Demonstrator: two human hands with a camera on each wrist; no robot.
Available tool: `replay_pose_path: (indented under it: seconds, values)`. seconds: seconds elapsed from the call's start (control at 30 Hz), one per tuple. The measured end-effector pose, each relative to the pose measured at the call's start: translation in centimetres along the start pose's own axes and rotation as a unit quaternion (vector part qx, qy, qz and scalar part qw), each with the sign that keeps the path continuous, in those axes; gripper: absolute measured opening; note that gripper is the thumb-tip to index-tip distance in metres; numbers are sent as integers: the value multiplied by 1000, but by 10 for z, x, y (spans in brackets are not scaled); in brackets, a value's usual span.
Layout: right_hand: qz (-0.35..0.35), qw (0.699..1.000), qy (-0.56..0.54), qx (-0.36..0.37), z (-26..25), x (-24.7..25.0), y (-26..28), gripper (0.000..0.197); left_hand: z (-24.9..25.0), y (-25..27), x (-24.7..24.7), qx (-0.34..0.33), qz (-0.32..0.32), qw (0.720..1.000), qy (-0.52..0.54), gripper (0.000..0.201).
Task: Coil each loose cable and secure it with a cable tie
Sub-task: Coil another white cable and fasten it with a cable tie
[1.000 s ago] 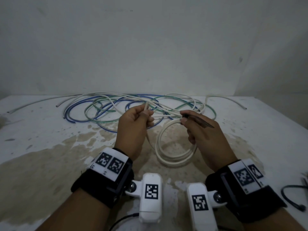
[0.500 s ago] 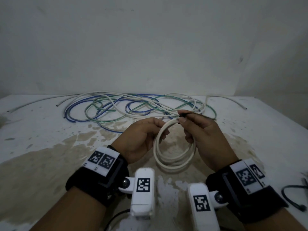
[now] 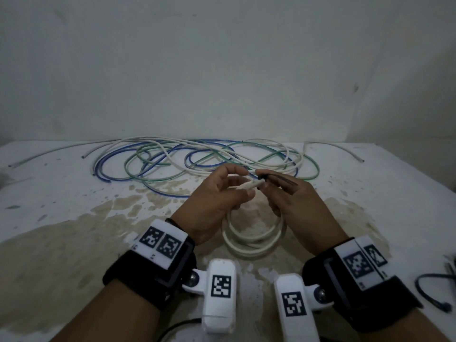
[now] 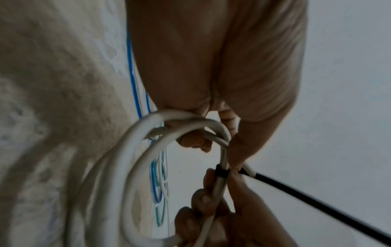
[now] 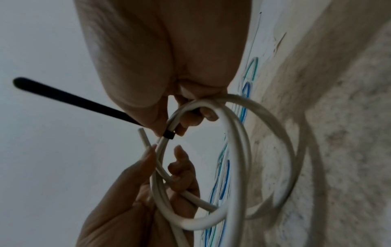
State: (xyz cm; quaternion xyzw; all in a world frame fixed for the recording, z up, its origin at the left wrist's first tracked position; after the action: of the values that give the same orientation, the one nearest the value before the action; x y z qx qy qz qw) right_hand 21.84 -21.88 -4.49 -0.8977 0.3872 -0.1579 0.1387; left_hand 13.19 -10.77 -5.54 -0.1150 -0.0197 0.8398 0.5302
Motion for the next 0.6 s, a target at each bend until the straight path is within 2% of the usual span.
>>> replay_pose_path:
  seconds: [0.1,0.2,0.23,0.37,0.47,0.6]
  values:
    - [4,1000,-5,-6,1,0,-1,21,9,1,1,-83,54,989,-114,20]
    - [-3,1000,14,1,0,-1,-1,20,20,4,0,-176,80,955,-226,19]
    - [-4,1000,22,5,-1,-2,-1,21,21,5,-1,-185,81,949,-241,20]
    - [16,1000,0,0,0,1,-1,23,16,5,-3,-102,59,972,-202,8]
    - [22,1000,0,-6,-1,2,-1,22,14,5,-5,-58,27,981,-180,8]
    - [6,994,-75,-74,7,0,-1,16,16,3,0,-41,63,992,-103,4]
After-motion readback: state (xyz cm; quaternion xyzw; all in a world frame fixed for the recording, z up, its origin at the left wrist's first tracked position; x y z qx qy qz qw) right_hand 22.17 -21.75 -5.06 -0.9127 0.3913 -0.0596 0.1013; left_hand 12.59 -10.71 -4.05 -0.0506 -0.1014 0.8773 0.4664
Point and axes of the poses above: each hand's wrist, its own y-axis away from the middle knuckle, its own x-axis out of the back of the hand, z = x × y, the point moved 6 cm from there along -y, towards the middle knuckle, and after that the axes turned 2 degrees about -y, right-handed, at the moved point
